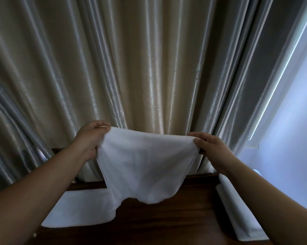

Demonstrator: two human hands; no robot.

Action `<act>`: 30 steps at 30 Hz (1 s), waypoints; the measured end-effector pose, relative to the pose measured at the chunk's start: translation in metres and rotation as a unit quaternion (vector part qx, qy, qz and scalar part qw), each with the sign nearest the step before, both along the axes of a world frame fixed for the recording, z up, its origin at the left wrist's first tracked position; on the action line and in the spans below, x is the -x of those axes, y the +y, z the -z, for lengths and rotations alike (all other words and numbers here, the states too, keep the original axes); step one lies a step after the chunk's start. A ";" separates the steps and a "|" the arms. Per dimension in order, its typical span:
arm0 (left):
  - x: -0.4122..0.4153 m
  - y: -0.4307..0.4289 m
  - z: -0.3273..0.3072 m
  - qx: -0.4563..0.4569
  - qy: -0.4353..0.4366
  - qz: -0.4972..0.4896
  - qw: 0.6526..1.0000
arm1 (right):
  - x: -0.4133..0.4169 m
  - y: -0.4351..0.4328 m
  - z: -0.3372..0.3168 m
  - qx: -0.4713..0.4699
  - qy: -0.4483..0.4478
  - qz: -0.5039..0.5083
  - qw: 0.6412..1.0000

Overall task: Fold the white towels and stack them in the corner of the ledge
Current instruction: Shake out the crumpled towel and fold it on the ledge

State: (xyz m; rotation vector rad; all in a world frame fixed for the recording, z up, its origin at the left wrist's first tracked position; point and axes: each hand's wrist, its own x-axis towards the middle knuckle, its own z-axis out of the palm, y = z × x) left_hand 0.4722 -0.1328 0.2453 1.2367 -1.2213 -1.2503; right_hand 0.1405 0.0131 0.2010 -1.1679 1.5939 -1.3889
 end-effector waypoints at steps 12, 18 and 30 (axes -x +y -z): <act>-0.015 -0.005 -0.008 -0.012 -0.096 0.093 0.991 | 0.014 -0.003 -0.042 0.041 0.063 0.051 0.996; -0.021 -0.015 -0.015 -0.041 -0.196 0.110 0.974 | 0.013 -0.004 -0.057 0.037 0.103 0.066 0.992; -0.001 -0.019 0.058 -0.143 -0.035 0.050 0.988 | 0.028 -0.012 0.018 -0.121 -0.024 0.095 0.988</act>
